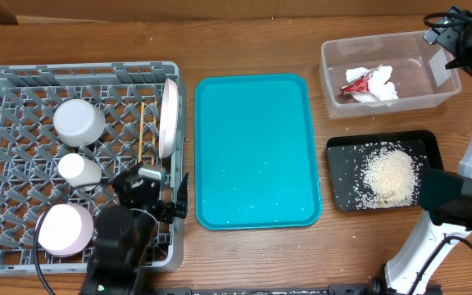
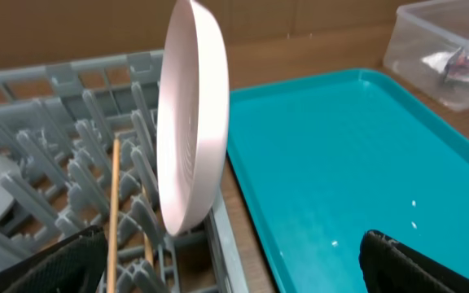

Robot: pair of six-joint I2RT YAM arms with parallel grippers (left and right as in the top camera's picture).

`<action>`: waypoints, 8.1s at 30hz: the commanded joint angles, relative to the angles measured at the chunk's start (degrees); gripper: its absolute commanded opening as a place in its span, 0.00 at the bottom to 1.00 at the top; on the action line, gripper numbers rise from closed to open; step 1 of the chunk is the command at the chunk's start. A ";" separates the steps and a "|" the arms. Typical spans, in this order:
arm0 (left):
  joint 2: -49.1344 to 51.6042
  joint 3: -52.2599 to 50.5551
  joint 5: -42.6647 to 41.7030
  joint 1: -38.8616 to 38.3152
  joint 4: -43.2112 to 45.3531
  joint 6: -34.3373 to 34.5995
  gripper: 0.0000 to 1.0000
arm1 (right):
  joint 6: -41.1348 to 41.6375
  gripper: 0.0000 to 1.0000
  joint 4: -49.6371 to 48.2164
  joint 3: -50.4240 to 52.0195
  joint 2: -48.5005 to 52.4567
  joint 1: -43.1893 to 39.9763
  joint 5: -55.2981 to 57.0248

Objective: Sort waste into correct bins and load items into the dishwasher

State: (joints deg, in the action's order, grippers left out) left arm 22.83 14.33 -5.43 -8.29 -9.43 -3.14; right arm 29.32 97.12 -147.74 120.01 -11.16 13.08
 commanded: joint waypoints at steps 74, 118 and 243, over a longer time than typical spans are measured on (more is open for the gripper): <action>-22.58 -14.05 4.35 1.36 5.03 -8.87 1.00 | -0.24 1.00 -0.13 -0.79 -1.03 -0.11 0.55; -22.58 -14.05 4.37 1.36 5.03 -8.87 1.00 | -0.22 1.00 -0.31 -0.72 -47.58 1.25 1.88; -22.58 -14.05 4.35 1.36 5.03 -8.87 1.00 | -22.08 1.00 -92.32 147.29 -119.84 15.65 -11.91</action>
State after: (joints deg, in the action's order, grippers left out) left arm 0.86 0.47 -1.26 -7.35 -4.34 -11.16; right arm 7.46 5.15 -1.06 0.84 4.16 1.48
